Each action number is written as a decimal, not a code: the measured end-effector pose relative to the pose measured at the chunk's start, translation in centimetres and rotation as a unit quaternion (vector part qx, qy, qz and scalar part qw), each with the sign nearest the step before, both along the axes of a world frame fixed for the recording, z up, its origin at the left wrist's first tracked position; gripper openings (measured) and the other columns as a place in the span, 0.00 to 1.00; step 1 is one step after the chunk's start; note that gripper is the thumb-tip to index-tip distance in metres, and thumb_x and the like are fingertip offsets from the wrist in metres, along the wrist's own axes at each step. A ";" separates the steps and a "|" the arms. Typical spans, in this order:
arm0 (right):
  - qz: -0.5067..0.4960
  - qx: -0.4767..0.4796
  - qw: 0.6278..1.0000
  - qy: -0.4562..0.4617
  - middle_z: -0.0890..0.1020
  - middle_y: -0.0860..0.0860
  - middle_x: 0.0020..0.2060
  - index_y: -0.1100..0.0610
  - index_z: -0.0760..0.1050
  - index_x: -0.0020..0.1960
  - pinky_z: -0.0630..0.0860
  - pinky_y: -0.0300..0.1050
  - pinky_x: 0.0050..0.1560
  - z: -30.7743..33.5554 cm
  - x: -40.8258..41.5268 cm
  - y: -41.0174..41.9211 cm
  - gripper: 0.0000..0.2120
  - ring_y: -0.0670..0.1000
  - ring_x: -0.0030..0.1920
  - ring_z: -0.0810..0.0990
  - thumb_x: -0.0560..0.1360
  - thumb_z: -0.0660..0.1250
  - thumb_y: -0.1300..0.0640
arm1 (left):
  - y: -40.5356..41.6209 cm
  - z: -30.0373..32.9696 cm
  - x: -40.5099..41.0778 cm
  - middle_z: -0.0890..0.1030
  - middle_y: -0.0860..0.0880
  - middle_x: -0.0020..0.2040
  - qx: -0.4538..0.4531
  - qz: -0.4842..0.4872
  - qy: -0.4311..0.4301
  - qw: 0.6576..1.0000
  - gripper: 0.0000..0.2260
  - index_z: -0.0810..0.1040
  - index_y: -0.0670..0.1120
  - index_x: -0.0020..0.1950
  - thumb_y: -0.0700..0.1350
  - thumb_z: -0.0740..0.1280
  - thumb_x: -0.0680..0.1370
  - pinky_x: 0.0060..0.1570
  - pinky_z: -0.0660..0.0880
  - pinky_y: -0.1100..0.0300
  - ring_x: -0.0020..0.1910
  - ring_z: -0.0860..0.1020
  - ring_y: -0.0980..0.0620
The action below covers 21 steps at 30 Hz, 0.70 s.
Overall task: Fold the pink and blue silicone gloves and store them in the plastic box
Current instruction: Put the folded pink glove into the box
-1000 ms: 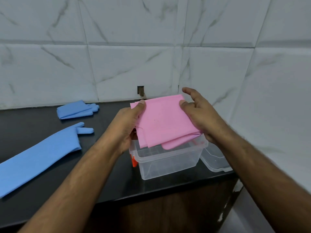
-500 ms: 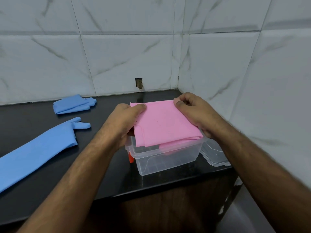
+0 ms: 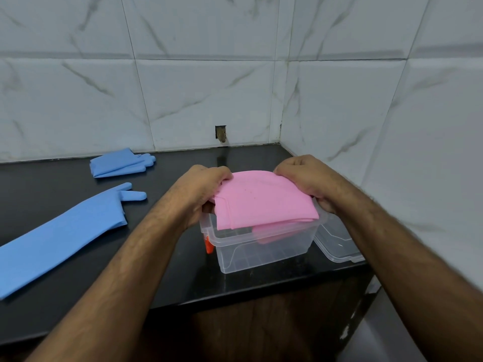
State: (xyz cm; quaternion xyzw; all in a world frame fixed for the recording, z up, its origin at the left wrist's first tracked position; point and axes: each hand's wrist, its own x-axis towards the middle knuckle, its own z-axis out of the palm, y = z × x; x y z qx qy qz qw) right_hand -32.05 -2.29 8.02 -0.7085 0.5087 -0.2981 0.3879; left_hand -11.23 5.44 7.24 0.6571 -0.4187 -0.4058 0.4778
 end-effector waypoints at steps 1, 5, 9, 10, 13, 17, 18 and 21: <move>0.000 -0.003 1.000 0.025 0.76 0.50 0.31 0.57 0.80 0.38 0.66 0.41 0.32 0.2 0.1 0.0 0.12 0.50 0.33 0.73 0.77 0.67 0.53 | 0.0 0.0 0.0 0.85 0.48 0.31 0.001 0.002 -0.005 1.000 0.09 0.80 0.41 0.52 0.47 0.68 0.81 0.31 0.79 0.58 0.29 0.85 0.53; 0.011 -0.056 0.985 0.161 0.84 0.54 0.38 0.61 0.84 0.44 0.77 0.48 0.41 0.8 0.7 -0.2 0.14 0.52 0.40 0.80 0.78 0.66 0.51 | 0.1 -0.1 -0.1 0.85 0.49 0.31 0.004 0.008 -0.037 0.999 0.11 0.80 0.42 0.51 0.50 0.67 0.81 0.31 0.78 0.59 0.30 0.85 0.53; 0.024 -0.101 0.965 0.240 0.85 0.45 0.45 0.51 0.85 0.44 0.73 0.41 0.39 1.5 1.0 0.1 0.12 0.48 0.46 0.81 0.80 0.64 0.50 | 0.0 0.1 -0.3 0.85 0.49 0.32 0.017 0.001 -0.091 0.996 0.12 0.81 0.42 0.51 0.50 0.67 0.81 0.29 0.77 0.62 0.28 0.84 0.55; 0.023 -0.126 0.958 0.258 0.85 0.45 0.47 0.50 0.85 0.48 0.72 0.41 0.40 1.5 1.1 0.2 0.13 0.49 0.48 0.82 0.81 0.63 0.49 | 0.0 0.2 -0.3 0.85 0.48 0.34 0.022 -0.004 -0.101 0.995 0.12 0.81 0.41 0.52 0.50 0.67 0.81 0.29 0.77 0.62 0.29 0.84 0.55; 0.024 -0.170 0.933 0.317 0.85 0.47 0.46 0.52 0.85 0.54 0.72 0.42 0.44 1.5 1.4 0.6 0.16 0.51 0.48 0.81 0.83 0.61 0.46 | -0.1 0.3 -0.5 0.86 0.45 0.39 0.029 -0.016 -0.127 0.991 0.12 0.81 0.40 0.52 0.49 0.67 0.81 0.31 0.79 0.60 0.33 0.85 0.52; 0.047 -0.160 0.916 0.365 0.86 0.50 0.55 0.56 0.84 0.56 0.71 0.44 0.49 1.5 1.2 0.6 0.18 0.50 0.49 0.80 0.84 0.60 0.45 | -0.1 0.4 -0.9 0.85 0.43 0.41 0.034 -0.020 -0.167 0.985 0.15 0.81 0.36 0.54 0.49 0.67 0.80 0.39 0.80 0.55 0.38 0.84 0.47; 0.049 -0.152 0.920 0.359 0.86 0.50 0.53 0.55 0.84 0.51 0.70 0.44 0.47 1.4 1.0 0.5 0.17 0.50 0.47 0.79 0.84 0.61 0.45 | -0.1 0.4 -0.9 0.86 0.41 0.43 0.036 -0.020 -0.184 0.982 0.16 0.81 0.36 0.54 0.50 0.67 0.80 0.43 0.81 0.52 0.40 0.85 0.45; 0.027 -0.161 0.940 0.299 0.81 0.47 0.39 0.50 0.76 0.37 0.69 0.42 0.42 0.5 0.4 0.4 0.17 0.49 0.41 0.78 0.83 0.63 0.45 | -0.2 0.2 -1.1 0.84 0.40 0.44 0.033 -0.013 -0.226 0.973 0.18 0.81 0.36 0.51 0.52 0.67 0.80 0.52 0.82 0.46 0.41 0.82 0.44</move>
